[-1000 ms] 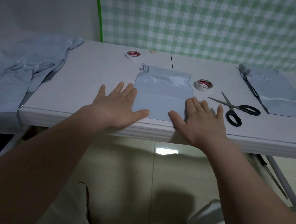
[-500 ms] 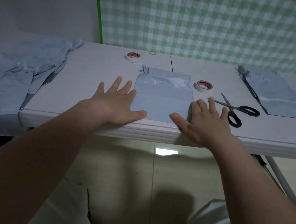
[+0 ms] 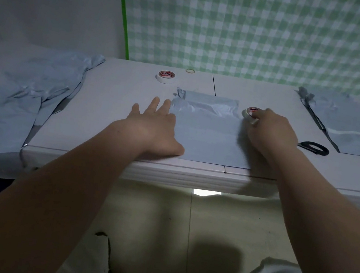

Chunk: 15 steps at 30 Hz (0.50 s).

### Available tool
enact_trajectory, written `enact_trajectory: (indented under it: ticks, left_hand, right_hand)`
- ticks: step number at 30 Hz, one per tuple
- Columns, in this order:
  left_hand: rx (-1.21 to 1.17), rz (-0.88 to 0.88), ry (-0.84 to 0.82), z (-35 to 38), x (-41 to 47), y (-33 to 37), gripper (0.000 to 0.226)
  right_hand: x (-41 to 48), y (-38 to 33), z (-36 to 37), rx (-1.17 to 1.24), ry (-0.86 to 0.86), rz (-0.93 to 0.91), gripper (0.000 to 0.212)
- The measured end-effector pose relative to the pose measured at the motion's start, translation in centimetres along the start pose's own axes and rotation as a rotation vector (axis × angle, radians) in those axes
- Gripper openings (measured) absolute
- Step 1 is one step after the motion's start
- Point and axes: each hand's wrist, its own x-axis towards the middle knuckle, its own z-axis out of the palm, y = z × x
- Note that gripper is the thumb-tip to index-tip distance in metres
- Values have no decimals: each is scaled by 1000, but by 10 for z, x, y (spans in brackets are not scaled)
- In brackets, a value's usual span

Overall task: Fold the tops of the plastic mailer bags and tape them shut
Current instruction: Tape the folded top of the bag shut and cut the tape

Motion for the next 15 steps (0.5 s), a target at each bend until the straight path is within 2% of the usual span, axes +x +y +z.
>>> enact_trajectory:
  ticks: [4, 6, 8, 10, 13, 15]
  left_hand:
    - [-44, 49, 40, -4, 1, 9, 76]
    - [-130, 96, 144, -7, 2, 13, 69]
    - [-306, 191, 298, -10, 4, 16, 62]
    - [-521, 290, 429, -12, 3, 22, 57]
    - [-847, 299, 508, -11, -3, 32, 49]
    - [-1013, 285, 517, -7, -9, 35, 35]
  right_hand:
    - [20, 5, 7, -24, -15, 57, 26]
    - [22, 3, 3, -8, 25, 41, 25]
    - [20, -5, -6, 121, 98, -37, 25]
    - [11, -14, -13, 452, 56, -101, 19]
    - [-25, -32, -26, 1164, -296, -48, 18]
    - [-44, -34, -27, 1376, -449, -9, 26]
